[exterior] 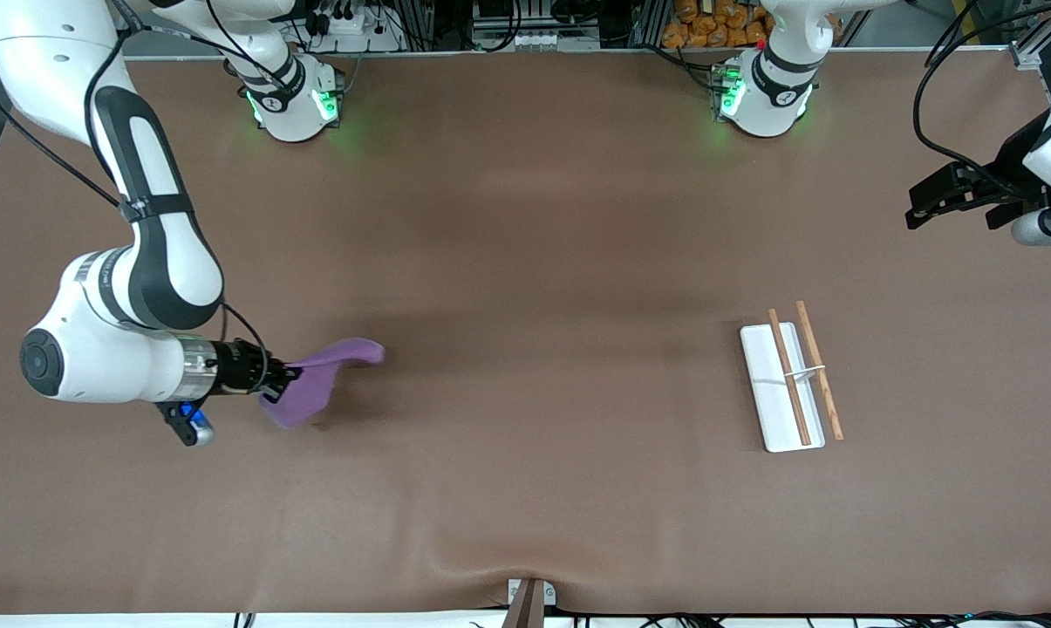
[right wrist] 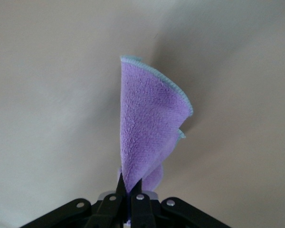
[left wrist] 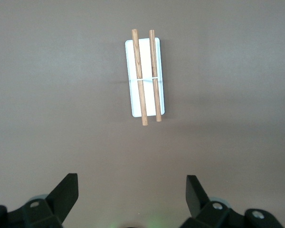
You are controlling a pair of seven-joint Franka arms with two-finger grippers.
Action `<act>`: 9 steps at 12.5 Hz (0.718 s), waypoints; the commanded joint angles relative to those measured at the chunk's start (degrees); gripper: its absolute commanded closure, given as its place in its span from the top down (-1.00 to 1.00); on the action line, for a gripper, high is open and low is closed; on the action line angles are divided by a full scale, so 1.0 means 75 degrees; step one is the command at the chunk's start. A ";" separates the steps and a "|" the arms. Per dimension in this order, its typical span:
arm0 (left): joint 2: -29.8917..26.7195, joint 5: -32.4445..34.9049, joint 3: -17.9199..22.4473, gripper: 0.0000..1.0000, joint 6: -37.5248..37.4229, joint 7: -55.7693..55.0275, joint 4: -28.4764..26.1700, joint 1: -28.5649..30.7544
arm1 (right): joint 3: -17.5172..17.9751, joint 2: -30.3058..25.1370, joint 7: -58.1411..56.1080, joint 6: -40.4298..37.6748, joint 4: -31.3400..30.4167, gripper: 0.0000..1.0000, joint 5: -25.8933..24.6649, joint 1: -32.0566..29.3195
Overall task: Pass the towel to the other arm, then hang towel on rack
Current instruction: 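Lift the towel with the right gripper toward the table middle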
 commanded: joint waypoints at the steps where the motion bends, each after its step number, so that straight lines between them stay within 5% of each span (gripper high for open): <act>1: -0.0008 0.0009 -0.0024 1.00 -0.0042 0.0135 -0.0025 0.0021 | -0.0009 -0.0073 0.0580 -0.0083 0.0153 -1.00 0.0799 0.0218; 9: 0.0531 -0.0096 -0.0024 1.00 0.0544 -0.0041 0.0069 0.0032 | -0.0009 -0.0073 0.2807 0.0279 0.0915 -1.00 0.2264 0.1460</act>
